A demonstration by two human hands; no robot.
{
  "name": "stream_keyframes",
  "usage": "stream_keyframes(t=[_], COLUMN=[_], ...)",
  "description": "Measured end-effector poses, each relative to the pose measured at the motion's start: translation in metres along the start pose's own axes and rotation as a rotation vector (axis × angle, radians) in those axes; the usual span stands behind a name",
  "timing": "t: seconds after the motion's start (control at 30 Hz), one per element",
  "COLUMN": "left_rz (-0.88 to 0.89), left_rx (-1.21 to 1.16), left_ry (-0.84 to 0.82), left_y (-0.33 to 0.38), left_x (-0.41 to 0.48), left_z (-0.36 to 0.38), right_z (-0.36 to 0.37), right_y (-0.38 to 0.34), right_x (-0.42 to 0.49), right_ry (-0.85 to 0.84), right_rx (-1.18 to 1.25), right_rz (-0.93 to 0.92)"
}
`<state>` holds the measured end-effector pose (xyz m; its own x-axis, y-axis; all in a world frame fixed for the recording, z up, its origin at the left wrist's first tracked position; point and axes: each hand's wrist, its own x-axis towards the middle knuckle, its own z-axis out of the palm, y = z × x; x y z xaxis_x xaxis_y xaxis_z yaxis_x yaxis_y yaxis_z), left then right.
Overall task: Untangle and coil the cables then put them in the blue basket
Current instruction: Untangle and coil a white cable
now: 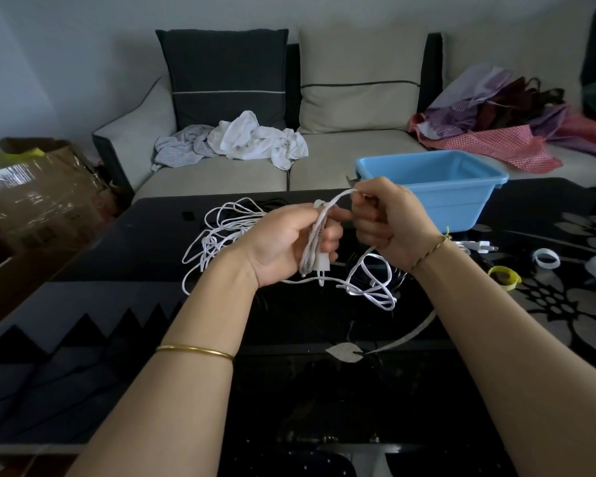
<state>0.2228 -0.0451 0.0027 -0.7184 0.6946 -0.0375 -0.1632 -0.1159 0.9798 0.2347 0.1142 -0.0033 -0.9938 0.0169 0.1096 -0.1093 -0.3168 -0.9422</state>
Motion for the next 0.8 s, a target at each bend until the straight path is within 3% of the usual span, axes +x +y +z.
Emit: stream_keyframes(t=[0.3, 0.5, 0.63, 0.8], left_rz=[-0.012, 0.033, 0.270, 0.445], left_rx=[-0.183, -0.629, -0.723, -0.666], left_ry=[-0.127, -0.385, -0.126, 0.278], left_y=[0.004, 0.003, 0.009, 0.015], left_x=[-0.003, 0.001, 0.002, 0.003], left_z=[0.000, -0.013, -0.016, -0.026], right_z=[0.003, 0.010, 0.017, 0.019], right_y=[0.009, 0.018, 0.032, 0.035], right_x=[0.001, -0.001, -0.007, -0.020], right_ry=[0.000, 0.002, -0.042, -0.410], right_rx=[0.047, -0.060, -0.475, -0.991], right_rz=[-0.015, -0.043, 0.008, 0.228])
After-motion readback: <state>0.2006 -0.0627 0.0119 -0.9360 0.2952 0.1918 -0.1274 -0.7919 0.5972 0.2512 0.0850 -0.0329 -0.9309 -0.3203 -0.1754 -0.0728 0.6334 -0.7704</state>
